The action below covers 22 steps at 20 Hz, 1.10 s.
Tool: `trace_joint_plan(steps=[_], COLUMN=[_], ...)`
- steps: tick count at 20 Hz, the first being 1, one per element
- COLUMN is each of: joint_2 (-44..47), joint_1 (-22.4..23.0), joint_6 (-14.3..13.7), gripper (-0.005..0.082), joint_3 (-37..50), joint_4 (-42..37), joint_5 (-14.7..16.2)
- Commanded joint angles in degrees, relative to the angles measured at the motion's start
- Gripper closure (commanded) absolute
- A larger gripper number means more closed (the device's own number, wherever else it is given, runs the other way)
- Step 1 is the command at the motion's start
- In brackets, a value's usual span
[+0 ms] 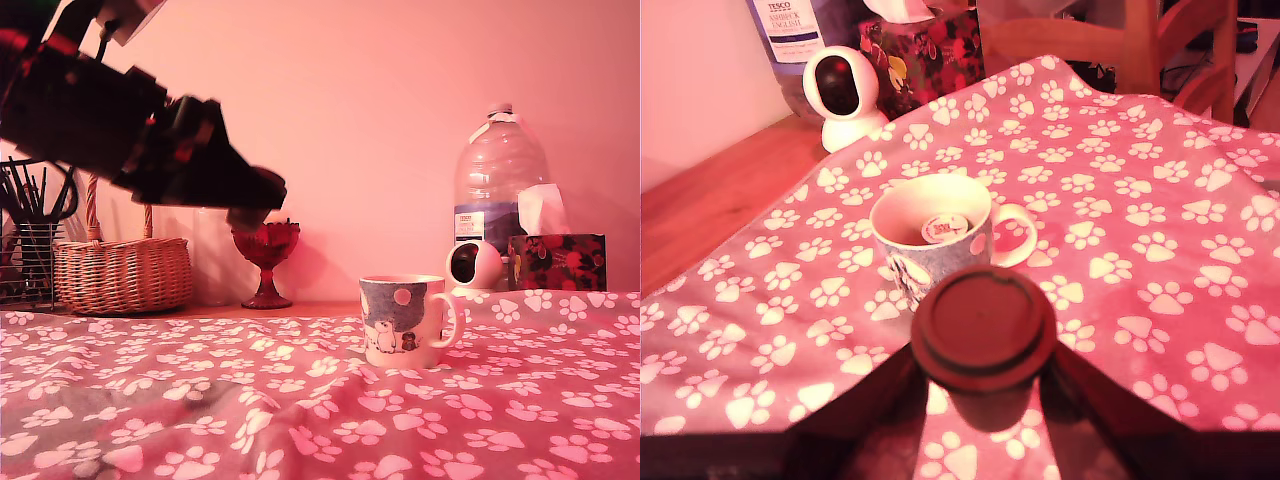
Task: Pick the coffee capsule and then drop it inside the coffee cup in front of you
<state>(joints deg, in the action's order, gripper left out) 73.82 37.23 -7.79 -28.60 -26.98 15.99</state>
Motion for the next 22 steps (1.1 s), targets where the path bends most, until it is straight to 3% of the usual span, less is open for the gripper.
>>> trace_joint_plan(steps=[1,8,22], joint_2=[-0.7,2.2,20.6], joint_1=[-0.1,-0.1,-0.1], joint_6=[0.3,0.3,0.3], gripper=[0.0485,0.0485,0.0485], joint_3=[-2.5,-10.1,-35.0], joint_4=[0.7,7.9,29.2], joint_5=[-0.1,0.0,2.7])
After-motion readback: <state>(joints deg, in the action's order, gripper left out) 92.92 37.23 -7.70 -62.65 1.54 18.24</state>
